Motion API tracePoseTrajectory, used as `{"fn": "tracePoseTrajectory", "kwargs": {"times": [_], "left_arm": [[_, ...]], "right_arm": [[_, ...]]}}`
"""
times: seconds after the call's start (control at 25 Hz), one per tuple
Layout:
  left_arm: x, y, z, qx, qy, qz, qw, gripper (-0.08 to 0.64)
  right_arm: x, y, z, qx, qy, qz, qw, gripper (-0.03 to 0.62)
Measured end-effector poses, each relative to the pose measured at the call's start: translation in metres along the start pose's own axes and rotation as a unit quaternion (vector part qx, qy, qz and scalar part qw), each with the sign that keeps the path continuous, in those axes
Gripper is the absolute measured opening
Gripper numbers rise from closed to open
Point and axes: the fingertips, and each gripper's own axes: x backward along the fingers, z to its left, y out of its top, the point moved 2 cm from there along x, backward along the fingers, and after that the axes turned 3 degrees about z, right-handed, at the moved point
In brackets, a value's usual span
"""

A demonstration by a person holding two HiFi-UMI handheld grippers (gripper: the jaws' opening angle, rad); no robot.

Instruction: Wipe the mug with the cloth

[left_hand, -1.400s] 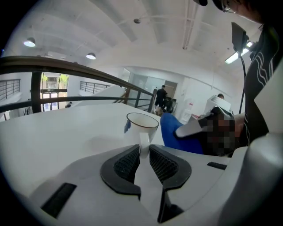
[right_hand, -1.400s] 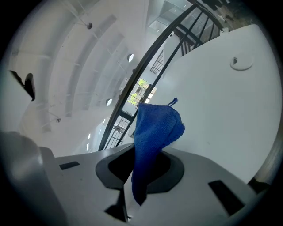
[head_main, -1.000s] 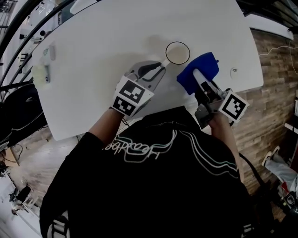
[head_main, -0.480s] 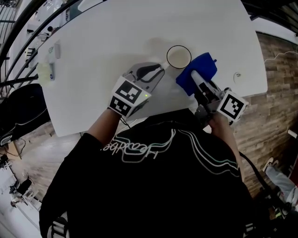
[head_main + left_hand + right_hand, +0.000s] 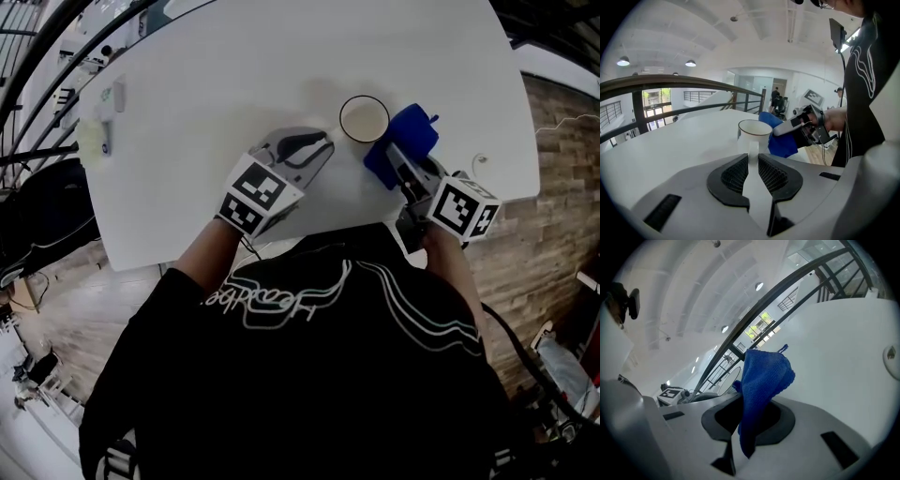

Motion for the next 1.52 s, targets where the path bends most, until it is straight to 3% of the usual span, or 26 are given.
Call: {"fn": "tracePoseTrajectory", "kwargs": {"times": [0.24,0.52,0.76,1.12,1.32,1.52], "left_arm": [[0.001,0.001,0.003,-0.01,0.008,0.002,0.9999,0.074],[0.003,0.001,0.003,-0.006,0.015,0.005,0.9999,0.074],[0.004,-0.003,0.011,-0.013,0.024,0.012,0.9995,0.074],[0.012,-0.005,0.019,-0.069,0.04,0.032,0.9963,0.074],[0.017,-0.002,0.031,-0.047,0.052,0.024,0.9972,0.063],[0.02,-0.004,0.022,-0.048,0.029,0.019,0.9982,0.063]], "right_arm": [[-0.008,0.005,-0.002,0.061,-0.021,0.05,0.997,0.051],[-0.013,0.005,-0.006,0.064,-0.022,0.102,0.993,0.051],[0.0,0.011,-0.009,0.062,-0.006,0.095,0.994,0.051],[0.014,0.036,0.018,0.059,0.062,0.071,0.994,0.051],[0.01,0.045,0.029,0.077,0.078,0.077,0.991,0.051],[0.004,0.047,0.029,0.075,0.086,0.079,0.99,0.051]]}}
